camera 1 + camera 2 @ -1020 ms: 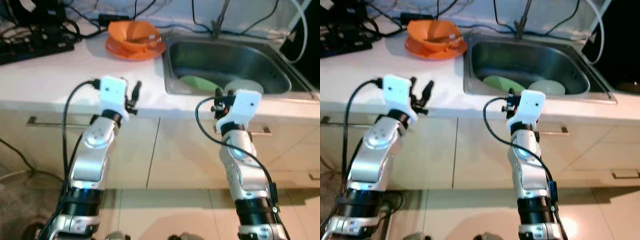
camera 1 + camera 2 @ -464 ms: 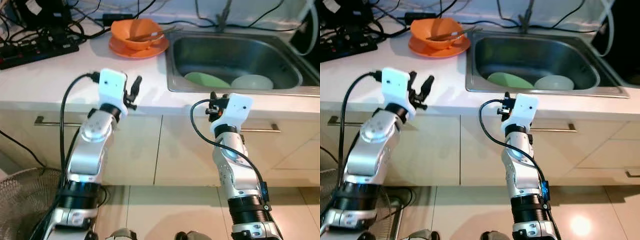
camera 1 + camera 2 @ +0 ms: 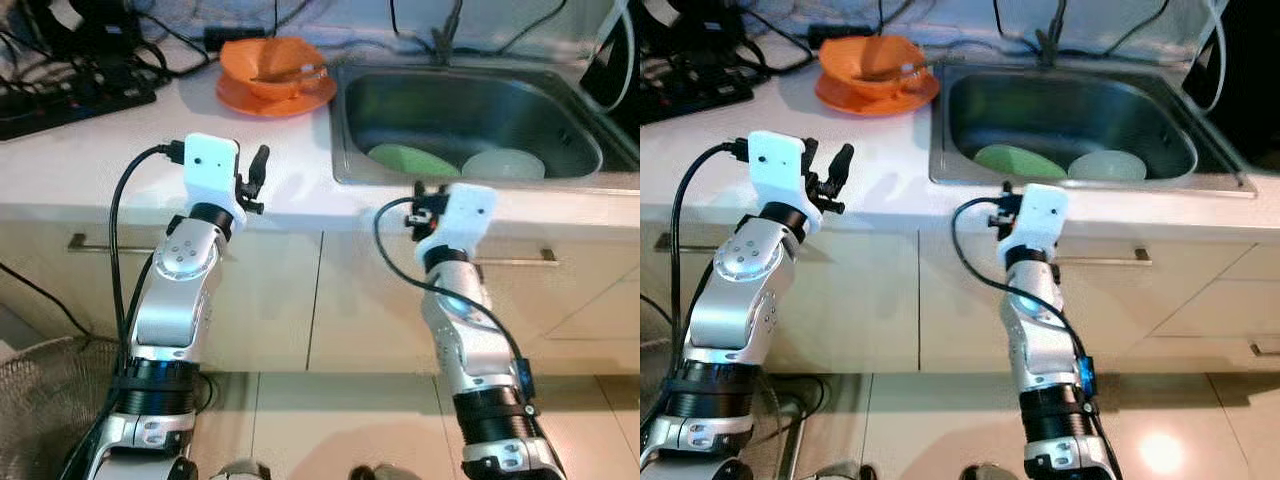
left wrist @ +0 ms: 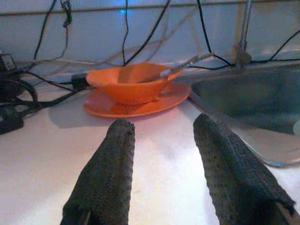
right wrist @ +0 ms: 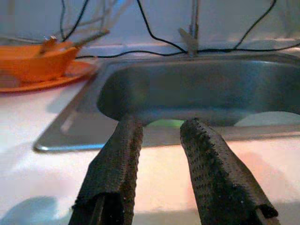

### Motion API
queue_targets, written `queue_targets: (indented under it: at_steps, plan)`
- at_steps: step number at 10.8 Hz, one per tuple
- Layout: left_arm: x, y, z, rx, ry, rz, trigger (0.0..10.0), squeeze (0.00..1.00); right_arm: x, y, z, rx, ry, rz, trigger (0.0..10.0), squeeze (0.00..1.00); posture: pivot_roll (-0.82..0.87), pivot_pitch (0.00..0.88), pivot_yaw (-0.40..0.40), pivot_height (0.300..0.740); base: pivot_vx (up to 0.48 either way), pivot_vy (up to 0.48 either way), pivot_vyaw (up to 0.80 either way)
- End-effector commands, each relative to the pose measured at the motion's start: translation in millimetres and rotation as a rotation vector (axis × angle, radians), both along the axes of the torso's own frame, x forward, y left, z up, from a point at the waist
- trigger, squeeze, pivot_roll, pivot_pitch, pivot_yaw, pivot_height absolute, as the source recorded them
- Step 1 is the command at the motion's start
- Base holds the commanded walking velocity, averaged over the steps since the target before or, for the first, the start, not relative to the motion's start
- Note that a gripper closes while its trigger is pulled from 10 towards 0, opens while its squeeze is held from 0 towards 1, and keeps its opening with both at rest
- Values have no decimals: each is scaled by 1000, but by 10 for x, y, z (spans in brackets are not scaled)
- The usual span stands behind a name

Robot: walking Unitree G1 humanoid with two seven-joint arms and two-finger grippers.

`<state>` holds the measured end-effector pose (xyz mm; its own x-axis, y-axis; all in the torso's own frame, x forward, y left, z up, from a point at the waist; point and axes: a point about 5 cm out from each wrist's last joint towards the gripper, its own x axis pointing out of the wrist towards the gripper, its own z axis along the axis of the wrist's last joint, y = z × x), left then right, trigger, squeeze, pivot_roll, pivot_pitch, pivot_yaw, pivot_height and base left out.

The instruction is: Kitchen organization

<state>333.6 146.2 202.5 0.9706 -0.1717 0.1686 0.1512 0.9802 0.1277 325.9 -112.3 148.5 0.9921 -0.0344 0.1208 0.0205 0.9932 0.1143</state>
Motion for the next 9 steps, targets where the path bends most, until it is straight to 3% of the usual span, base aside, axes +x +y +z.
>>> queue_targets:
  at_steps: [1, 6, 9]
  plan:
    - [-7, -18, 14, -3, -7, 0, 10000, 0, 11, 9, 21, -8, -8, 6, 10000, 0, 13, 41, -51, 740, 315, 0, 0]
    - [-10, -29, 6, -3, -5, -5, 10000, 0, -4, 45, 7, -20, -10, 27, 10000, 0, 15, 30, -45, 740, 322, 0, 0]
    - [-10, -38, 10, -3, -6, -8, 10000, 0, -8, 35, 23, -1, -22, 17, 10000, 0, 15, 27, -45, 740, 331, 0, 383]
